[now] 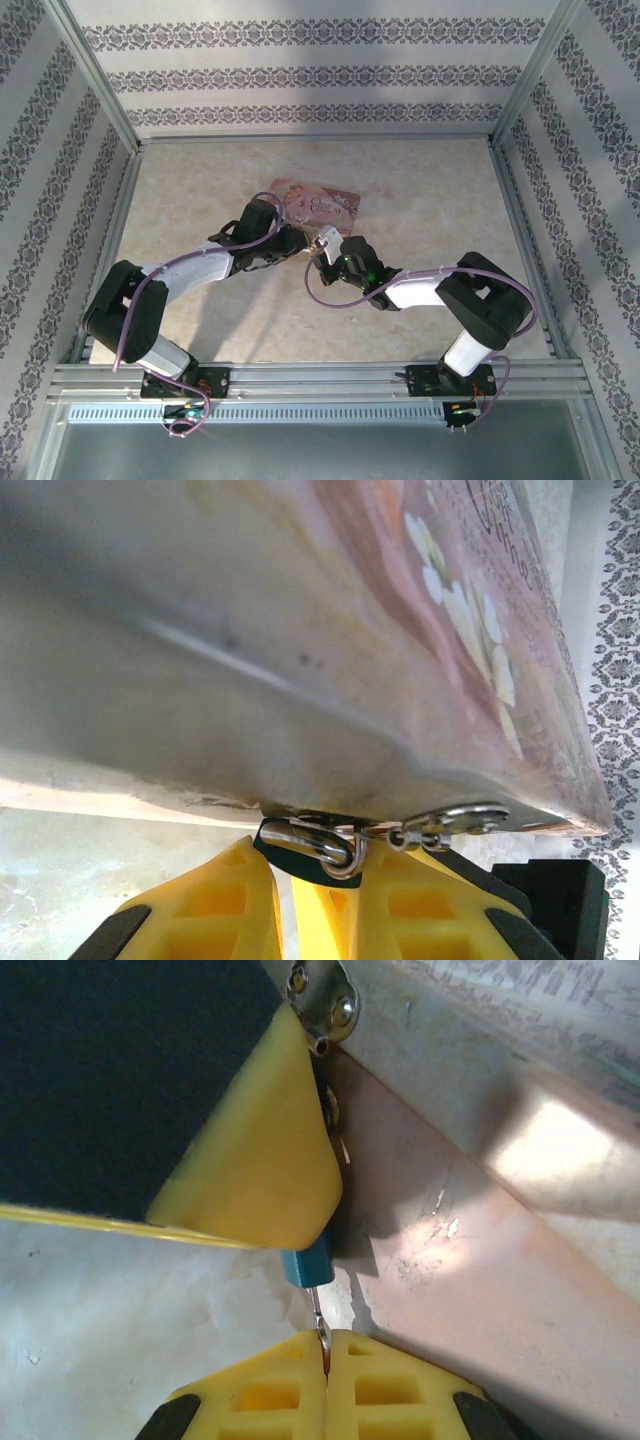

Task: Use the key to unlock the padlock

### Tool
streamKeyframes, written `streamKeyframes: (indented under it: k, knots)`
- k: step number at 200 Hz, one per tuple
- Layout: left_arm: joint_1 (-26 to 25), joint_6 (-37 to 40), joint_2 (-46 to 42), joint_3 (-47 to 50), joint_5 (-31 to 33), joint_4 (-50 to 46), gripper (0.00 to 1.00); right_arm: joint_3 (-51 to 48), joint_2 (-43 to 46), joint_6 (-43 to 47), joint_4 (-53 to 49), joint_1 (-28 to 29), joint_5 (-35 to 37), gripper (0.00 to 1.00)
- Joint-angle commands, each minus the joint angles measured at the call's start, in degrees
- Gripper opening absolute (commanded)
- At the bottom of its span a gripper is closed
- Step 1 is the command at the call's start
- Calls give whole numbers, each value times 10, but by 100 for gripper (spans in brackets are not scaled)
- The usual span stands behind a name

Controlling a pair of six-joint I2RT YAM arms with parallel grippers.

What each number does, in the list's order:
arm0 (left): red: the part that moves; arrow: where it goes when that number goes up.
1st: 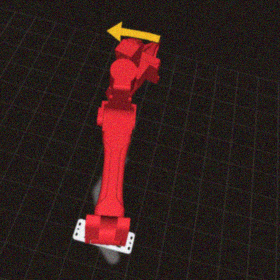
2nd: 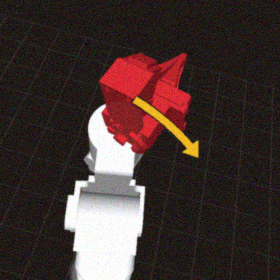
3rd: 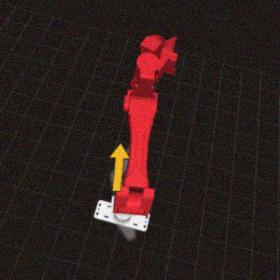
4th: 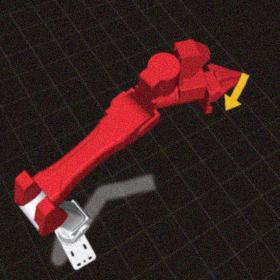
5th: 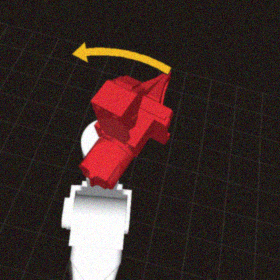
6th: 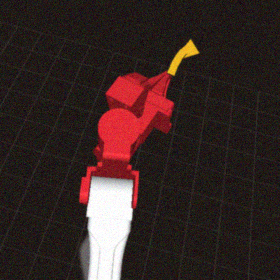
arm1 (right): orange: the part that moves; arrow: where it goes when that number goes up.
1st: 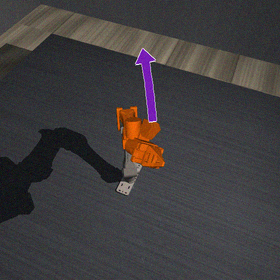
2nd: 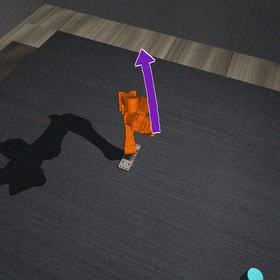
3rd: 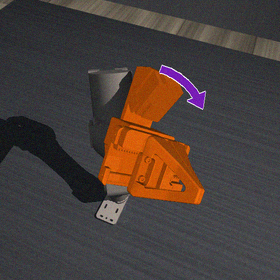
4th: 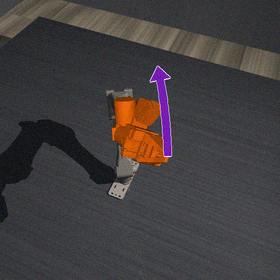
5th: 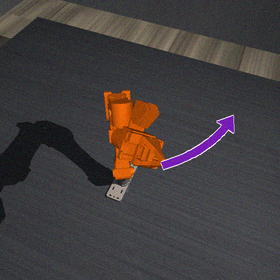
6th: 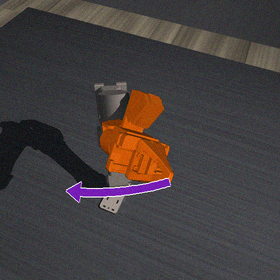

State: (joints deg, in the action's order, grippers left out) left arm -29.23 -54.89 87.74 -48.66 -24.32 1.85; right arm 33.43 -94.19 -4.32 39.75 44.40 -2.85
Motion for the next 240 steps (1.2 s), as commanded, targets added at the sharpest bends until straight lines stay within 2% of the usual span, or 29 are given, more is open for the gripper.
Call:
streamKeyframes:
  k: [1, 38, 101, 160, 240]
  knots:
    - [-10, -17, -17, 6, -48, 38, 18, -1, -2, -12, 117, -1, -19, 0]
    - [-11, -25, -15, 5, -53, 47, 18, -6, -12, -16, 174, -5, -34, 0]
    - [-16, -35, -6, 7, -61, 61, 18, 12, -30, -12, 216, -7, -47, 0]
    - [-18, -42, 22, 23, -58, 94, 18, 8, -41, -25, 213, -12, -40, 0]
    - [-15, -32, 56, 35, -36, 126, 28, -6, -111, -145, 244, 5, 7, 0]
